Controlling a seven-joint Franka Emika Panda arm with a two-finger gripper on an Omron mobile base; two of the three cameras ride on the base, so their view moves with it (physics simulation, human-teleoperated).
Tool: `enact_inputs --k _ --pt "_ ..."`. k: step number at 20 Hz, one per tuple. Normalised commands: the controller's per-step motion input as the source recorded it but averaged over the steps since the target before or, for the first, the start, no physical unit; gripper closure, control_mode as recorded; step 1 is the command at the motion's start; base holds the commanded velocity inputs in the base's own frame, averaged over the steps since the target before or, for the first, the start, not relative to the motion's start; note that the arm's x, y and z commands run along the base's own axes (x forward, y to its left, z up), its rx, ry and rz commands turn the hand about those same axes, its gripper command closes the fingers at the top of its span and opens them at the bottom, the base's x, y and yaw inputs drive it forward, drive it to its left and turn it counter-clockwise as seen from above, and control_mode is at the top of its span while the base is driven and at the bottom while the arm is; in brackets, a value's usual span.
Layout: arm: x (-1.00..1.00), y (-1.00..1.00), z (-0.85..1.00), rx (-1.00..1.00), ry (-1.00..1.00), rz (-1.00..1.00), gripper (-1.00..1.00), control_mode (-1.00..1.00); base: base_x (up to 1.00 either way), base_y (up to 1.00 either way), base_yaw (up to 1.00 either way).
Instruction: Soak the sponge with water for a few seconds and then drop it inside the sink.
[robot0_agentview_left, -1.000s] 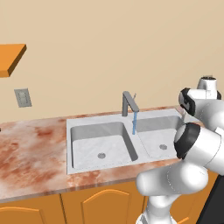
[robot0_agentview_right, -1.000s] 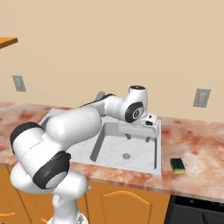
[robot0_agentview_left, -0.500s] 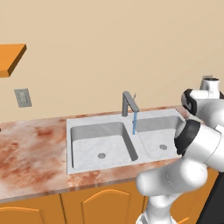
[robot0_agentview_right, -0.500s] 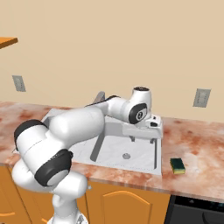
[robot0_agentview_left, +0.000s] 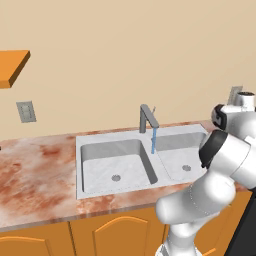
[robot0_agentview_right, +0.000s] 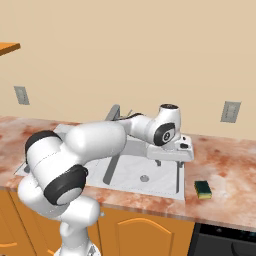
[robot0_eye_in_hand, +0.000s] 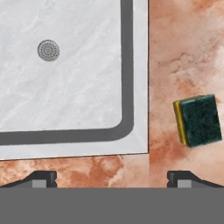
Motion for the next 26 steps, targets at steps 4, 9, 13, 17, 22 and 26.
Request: enact_inputs --k 4,9,13,17,22,26 --pt "0.00 -0.23 -0.20 0.00 0.00 0.05 -1.00 -1.00 0.00 0.00 0.00" --pt "0.00 -0.24 -0.11 0.00 0.03 0.05 -1.00 -1.00 0.00 0.00 0.00" --pt "0.00 -0.25 -0.07 0.00 0.02 0.06 -1.00 -1.00 0.00 0.00 0.00" --pt "0.00 -0.15 -0.06 0.00 0.00 0.05 -1.00 -1.00 0.00 0.00 0.00" --pt "0.00 -0.15 -0.09 0.00 0.00 0.03 -1.00 -1.00 0.00 0.00 0.00" --pt "0.00 -0.28 -0.12 0.00 0.00 0.01 -1.00 -1.00 0.00 0.00 0.00"
